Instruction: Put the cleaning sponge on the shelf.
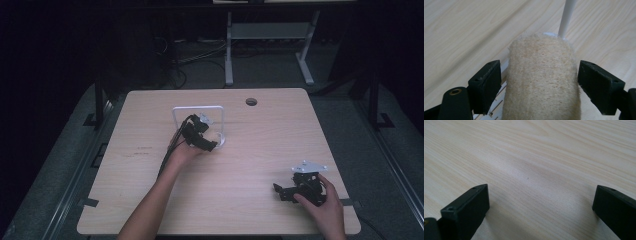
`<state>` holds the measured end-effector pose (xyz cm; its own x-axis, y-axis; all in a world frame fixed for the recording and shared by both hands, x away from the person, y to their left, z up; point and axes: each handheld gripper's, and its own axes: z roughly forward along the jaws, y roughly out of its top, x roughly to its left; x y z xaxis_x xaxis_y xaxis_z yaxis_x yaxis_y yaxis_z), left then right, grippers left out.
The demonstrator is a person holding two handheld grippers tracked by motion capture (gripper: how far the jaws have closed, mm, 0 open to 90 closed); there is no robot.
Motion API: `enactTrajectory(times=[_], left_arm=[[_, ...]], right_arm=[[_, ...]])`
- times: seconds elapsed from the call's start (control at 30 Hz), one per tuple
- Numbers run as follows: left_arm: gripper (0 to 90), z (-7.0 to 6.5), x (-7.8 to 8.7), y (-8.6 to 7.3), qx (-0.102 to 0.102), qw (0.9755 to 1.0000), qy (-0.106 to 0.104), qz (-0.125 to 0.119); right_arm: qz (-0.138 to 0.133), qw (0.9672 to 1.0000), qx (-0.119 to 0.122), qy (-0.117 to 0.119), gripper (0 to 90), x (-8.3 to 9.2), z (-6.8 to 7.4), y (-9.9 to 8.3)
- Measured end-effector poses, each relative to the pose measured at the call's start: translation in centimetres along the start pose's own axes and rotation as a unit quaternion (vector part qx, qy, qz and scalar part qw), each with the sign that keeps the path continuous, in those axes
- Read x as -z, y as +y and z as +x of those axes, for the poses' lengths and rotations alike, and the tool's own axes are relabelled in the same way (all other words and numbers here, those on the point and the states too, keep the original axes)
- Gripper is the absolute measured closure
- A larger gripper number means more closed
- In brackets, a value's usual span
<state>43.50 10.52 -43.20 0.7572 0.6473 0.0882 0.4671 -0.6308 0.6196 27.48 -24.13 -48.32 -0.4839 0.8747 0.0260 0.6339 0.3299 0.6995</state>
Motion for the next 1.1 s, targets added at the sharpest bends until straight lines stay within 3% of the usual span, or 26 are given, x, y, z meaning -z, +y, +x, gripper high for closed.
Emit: enactTrajectory(times=[0.3, 0.57, 0.77, 0.83, 1.0, 1.1], left_arm=[[19.3, -0.1, 2.2, 0.2, 0.011, 0.9995, 0.006, -0.028], [28.2, -0.5, 4.0, -0.3, 0.025, 0.9982, -0.018, -0.052], [50.2, -1.4, 5.5, -1.1, 0.025, 0.9962, -0.044, -0.071], [58.9, -1.9, 5.9, -1.6, 0.026, 0.9947, -0.065, -0.076], [87.5, -2.7, 6.0, -2.4, 0.019, 0.9917, -0.101, -0.078], [89.9, -3.0, 5.7, -2.7, 0.02, 0.9914, -0.108, -0.071]], right_arm=[[0.0, 1.0, 0.0, 0.0, 0.7, 0.0, 0.0, 0.0], [0.0, 1.0, 0.0, 0.0, 0.7, 0.0, 0.0, 0.0], [0.0, 1.0, 0.0, 0.0, 0.7, 0.0, 0.0, 0.0], [0.0, 1.0, 0.0, 0.0, 0.6, 0.0, 0.0, 0.0], [0.001, 1.0, -0.001, 0.0, 0.7, 0.0, 0.0, 0.0], [0.0, 1.0, 0.0, 0.0, 0.6, 0.0, 0.0, 0.0]])
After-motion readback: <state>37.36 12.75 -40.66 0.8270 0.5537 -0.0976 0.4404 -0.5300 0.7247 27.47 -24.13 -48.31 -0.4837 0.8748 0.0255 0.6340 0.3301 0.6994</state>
